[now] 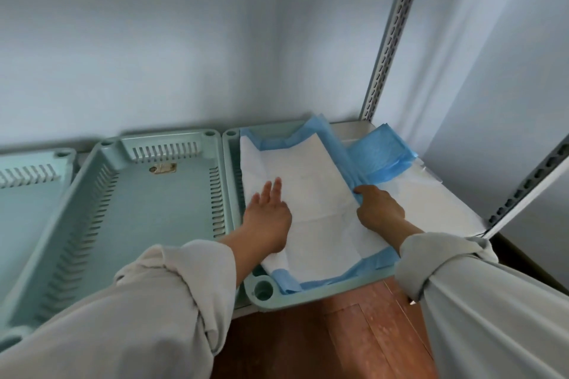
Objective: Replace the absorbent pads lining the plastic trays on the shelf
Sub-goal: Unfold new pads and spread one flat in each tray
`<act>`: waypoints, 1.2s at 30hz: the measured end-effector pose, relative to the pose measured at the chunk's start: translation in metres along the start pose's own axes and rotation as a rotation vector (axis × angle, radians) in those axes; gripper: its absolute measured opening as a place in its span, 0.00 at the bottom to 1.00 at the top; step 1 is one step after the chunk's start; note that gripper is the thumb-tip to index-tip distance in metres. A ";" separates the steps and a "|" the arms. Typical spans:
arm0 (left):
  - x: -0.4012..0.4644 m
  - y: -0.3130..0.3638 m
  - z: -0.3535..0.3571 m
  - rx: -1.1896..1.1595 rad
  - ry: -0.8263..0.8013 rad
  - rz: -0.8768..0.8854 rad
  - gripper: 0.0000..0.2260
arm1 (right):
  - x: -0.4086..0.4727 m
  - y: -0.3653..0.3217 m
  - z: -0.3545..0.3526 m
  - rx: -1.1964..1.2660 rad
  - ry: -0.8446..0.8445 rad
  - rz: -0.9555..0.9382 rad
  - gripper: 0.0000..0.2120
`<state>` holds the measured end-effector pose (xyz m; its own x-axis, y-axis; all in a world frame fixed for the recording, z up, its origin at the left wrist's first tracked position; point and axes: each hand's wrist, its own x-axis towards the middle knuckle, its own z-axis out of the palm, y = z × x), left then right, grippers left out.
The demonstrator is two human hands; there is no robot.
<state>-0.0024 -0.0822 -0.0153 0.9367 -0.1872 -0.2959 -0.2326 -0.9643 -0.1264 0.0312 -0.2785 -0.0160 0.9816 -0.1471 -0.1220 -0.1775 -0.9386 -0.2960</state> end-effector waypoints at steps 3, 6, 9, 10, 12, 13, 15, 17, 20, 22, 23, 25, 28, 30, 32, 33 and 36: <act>-0.002 0.003 0.001 -0.137 -0.218 0.067 0.32 | -0.002 -0.009 0.002 -0.165 0.164 -0.100 0.19; -0.003 -0.001 0.008 -0.111 -0.318 0.073 0.40 | -0.006 -0.023 0.001 -0.214 0.142 -0.224 0.13; -0.001 -0.003 0.021 -0.009 -0.297 0.096 0.45 | -0.013 -0.030 0.000 -0.204 -0.328 -0.154 0.17; 0.000 -0.001 0.027 0.020 -0.259 0.104 0.44 | -0.016 -0.029 0.001 -0.286 -0.433 -0.146 0.19; -0.001 0.005 0.036 0.055 -0.199 0.087 0.43 | -0.022 -0.022 0.007 -0.483 -0.448 -0.160 0.21; -0.002 0.007 0.038 0.065 -0.196 0.069 0.42 | -0.024 -0.018 0.011 -0.520 -0.432 -0.157 0.21; -0.002 0.009 0.039 0.060 -0.217 0.058 0.43 | -0.028 -0.013 0.015 -0.519 -0.421 -0.139 0.22; -0.002 0.008 0.030 0.012 -0.245 0.067 0.46 | -0.029 -0.014 0.013 -0.520 -0.416 -0.138 0.21; 0.001 0.000 0.010 0.008 -0.189 0.069 0.35 | -0.028 -0.018 0.011 -0.554 -0.354 -0.149 0.20; 0.000 -0.005 0.001 0.218 -0.129 0.098 0.28 | -0.026 -0.014 0.018 -0.554 -0.324 -0.138 0.20; -0.002 -0.006 0.001 0.310 -0.124 0.107 0.26 | -0.026 -0.012 0.022 -0.545 -0.318 -0.130 0.20; -0.004 -0.005 0.010 0.375 -0.103 0.102 0.20 | -0.027 -0.008 0.028 -0.530 -0.313 -0.111 0.20; -0.002 -0.005 0.021 0.362 -0.055 0.098 0.16 | -0.027 -0.008 0.033 -0.530 -0.298 -0.120 0.19; 0.000 -0.006 0.023 0.342 -0.068 0.110 0.18 | -0.028 -0.011 0.029 -0.592 -0.316 -0.117 0.20; 0.002 -0.009 0.019 0.310 -0.113 0.142 0.23 | -0.025 -0.017 0.024 -0.665 -0.321 -0.121 0.21; 0.005 -0.011 0.018 0.289 -0.133 0.153 0.26 | -0.023 -0.022 0.022 -0.667 -0.292 -0.140 0.21; 0.019 -0.020 0.011 0.207 -0.044 0.134 0.21 | -0.012 -0.037 0.029 -0.446 -0.119 -0.257 0.20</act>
<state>0.0169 -0.0646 -0.0290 0.8827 -0.2976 -0.3636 -0.4064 -0.8720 -0.2730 0.0244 -0.2335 -0.0309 0.9699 0.1178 -0.2131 0.1413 -0.9851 0.0983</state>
